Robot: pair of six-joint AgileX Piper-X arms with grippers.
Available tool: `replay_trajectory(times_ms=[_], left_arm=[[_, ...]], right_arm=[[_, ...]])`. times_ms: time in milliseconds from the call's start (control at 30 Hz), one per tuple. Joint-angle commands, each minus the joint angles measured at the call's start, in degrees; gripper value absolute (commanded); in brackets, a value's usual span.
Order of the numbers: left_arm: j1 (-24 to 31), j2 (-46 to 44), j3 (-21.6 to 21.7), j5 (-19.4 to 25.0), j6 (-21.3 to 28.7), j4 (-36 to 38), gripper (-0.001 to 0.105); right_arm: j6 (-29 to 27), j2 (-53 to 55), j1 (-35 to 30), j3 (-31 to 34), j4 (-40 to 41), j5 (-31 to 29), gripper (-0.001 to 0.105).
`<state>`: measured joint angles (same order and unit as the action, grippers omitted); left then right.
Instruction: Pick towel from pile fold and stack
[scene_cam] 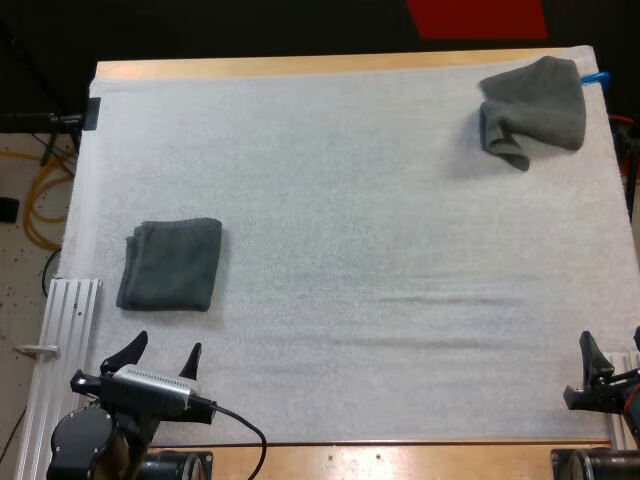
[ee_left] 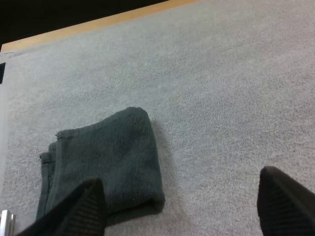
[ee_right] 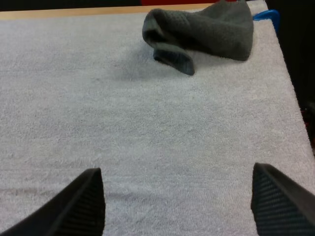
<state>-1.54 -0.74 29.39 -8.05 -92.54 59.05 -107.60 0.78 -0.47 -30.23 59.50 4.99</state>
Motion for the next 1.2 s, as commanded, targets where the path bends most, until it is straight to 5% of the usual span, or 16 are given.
replay_trajectory(times_ms=[0, 333, 567, 900, 1167], left_arm=[[-0.3, -7.7, 0.1, 0.6, -0.6, -0.8, 0.063], [-0.3, 1.0, 3.9, 1.6, -0.7, -2.1, 0.063], [-2.1, 16.7, 14.2, -6.6, 1.4, -6.8, 0.063], [-18.3, 32.7, 29.5, -10.7, 1.3, -9.3, 0.063], [-21.6, 39.7, 32.8, -14.3, 1.1, -9.3, 0.063]], right_arm=[[-0.1, 2.1, -0.2, -0.1, -0.2, 0.0, 0.062], [1.2, 0.3, -0.2, -2.4, -0.7, -3.9, 0.062], [1.1, -9.6, -0.2, -11.2, -0.1, -3.4, 0.062], [1.9, -24.6, -0.2, -23.8, -0.2, 9.6, 0.062], [2.3, -35.2, -0.2, -26.1, -2.8, 14.6, 0.062]])
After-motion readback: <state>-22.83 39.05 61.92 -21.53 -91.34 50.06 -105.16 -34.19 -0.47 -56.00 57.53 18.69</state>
